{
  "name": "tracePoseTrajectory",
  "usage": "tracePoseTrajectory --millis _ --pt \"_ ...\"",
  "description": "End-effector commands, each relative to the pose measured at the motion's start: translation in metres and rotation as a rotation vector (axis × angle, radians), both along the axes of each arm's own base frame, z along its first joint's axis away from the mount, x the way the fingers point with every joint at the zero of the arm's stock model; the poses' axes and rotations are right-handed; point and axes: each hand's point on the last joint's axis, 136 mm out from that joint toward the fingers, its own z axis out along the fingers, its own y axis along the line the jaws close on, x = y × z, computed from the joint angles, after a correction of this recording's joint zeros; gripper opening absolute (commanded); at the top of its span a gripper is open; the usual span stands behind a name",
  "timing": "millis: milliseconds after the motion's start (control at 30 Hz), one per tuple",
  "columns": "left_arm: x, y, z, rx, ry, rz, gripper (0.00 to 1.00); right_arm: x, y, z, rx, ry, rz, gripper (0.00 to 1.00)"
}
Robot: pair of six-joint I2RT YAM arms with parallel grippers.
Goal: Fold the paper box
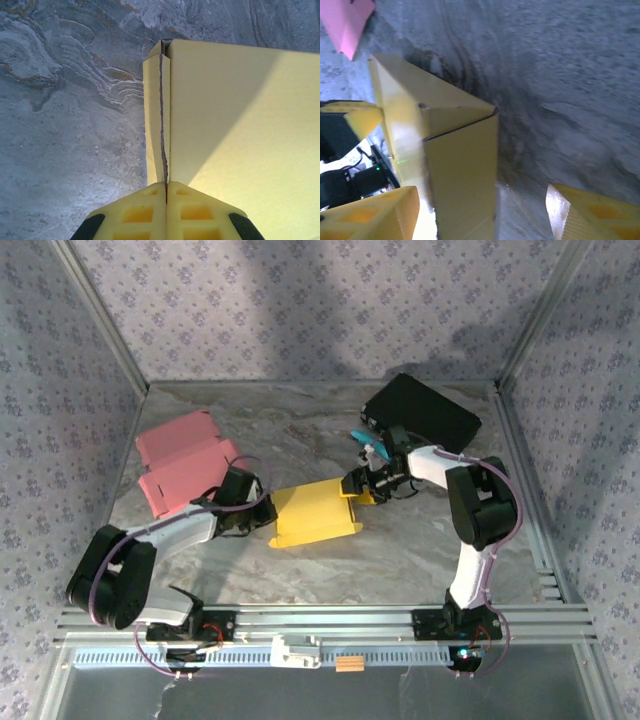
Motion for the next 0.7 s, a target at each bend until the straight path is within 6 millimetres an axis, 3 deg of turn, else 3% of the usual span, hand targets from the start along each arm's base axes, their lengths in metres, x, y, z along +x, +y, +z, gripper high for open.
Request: tracePoseTrajectory --millis 0,367,567,667 --pt "-0.026 0.023 -0.031 0.065 0.104 0.008 0.06 -0.005 0.015 0.007 0.106 0.015 0.044 0.7" --pt "-0.02 0.026 -0.031 0.057 0.11 0.024 0.07 -0.03 0.046 0.026 0.199 0.037 0.111 0.69" --pt "-0.015 0.023 -0.027 0.045 0.101 0.024 0.09 -0.034 0.059 0.038 0.229 0.063 0.077 0.58" --pt "-0.008 0.02 -0.017 0.038 0.077 0.02 0.18 -0.032 0.06 0.042 0.228 0.103 0.042 0.52"
